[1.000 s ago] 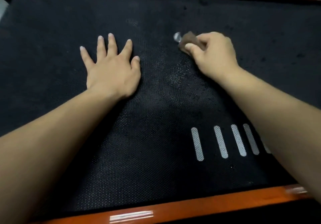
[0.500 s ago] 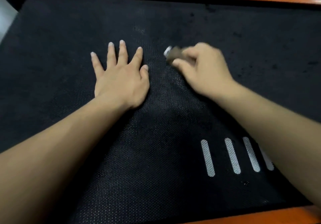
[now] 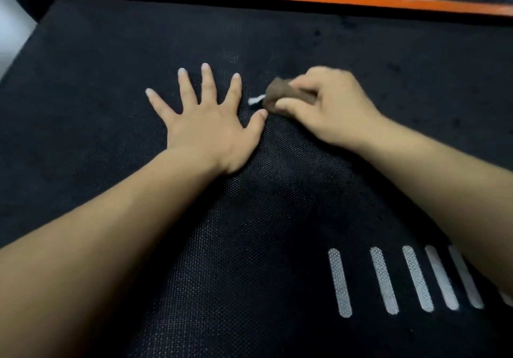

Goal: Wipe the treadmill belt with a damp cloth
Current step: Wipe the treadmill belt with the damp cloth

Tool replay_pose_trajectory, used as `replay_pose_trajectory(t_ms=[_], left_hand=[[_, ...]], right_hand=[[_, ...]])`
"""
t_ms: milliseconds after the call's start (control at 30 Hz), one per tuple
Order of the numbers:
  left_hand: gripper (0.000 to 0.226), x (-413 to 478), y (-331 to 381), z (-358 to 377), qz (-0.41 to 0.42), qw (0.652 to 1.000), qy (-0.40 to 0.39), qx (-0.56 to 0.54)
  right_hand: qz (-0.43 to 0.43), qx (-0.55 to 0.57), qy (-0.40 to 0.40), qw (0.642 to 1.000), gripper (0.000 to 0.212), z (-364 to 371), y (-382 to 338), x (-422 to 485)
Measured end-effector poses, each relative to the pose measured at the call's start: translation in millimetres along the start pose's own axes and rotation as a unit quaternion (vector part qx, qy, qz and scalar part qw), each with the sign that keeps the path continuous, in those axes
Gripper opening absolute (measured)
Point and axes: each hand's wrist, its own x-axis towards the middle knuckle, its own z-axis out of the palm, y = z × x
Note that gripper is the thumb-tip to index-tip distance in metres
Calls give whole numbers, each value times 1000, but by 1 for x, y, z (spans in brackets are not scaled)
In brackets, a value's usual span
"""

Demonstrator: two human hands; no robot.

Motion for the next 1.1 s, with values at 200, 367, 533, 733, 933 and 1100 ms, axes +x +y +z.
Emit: replay_pose_trajectory(t_ms=[200,367,533,733,933,1100], left_hand=[[76,-2,-1,1,15,1000,15,6],[78,-2,-1,3,11,1000,12,2],[78,-1,0,2,10,1000,11,-5],[79,-2,0,3,7,1000,15,-5],[78,-1,0,3,9,1000,19,-9],[78,-1,0,5,12,1000,23,-13]], right_hand=[[201,-27,98,974,33,-3,50,59],[28,11,-9,1000,34,2,22,42],[206,-28,96,973,33,2,70,100],[82,-5,5,997,32,4,50,88],[180,-37,81,980,34,19,65,134],[142,-46,46,988,35,19,58,136]])
